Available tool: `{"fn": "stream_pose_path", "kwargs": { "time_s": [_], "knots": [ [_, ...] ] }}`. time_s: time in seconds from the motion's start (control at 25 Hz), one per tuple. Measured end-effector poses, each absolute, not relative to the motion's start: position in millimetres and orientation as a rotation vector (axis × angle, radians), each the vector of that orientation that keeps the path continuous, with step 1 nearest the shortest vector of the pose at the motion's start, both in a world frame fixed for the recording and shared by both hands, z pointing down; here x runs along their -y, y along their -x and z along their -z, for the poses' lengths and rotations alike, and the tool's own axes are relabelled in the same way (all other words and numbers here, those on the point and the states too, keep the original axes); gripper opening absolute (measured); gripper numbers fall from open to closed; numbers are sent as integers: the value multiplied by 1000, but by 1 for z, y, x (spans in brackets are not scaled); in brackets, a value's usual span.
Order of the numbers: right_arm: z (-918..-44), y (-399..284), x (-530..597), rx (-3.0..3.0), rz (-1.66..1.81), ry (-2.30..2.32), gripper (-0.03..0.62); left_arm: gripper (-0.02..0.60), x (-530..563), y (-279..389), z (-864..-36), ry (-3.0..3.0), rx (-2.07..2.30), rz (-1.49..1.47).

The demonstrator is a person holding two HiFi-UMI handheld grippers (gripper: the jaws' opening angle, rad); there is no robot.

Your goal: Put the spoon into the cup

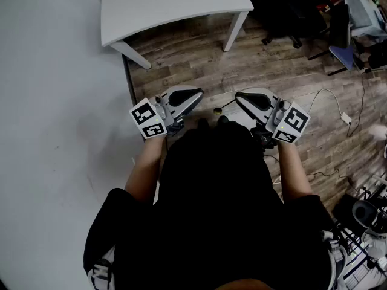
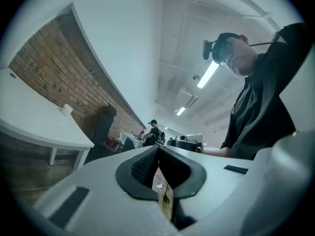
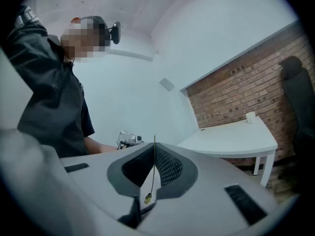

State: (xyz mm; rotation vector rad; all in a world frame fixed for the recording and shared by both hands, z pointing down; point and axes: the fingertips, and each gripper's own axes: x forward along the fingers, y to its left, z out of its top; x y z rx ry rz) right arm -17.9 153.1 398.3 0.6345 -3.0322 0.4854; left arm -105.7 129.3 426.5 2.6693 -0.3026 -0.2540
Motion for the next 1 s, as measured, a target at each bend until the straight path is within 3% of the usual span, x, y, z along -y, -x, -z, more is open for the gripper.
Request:
{"fn": "stream_pose_path", "kwargs": {
  "time_s": [0.48,1.0],
  "knots": [
    [-394,-1,-139,2960,-344,-883,9,15,-122,85,-412,-2661,198,346],
    [-375,0,-140,3006,-371,-800,9,15,-132,99,-431,-2592,318,334]
  ]
}}
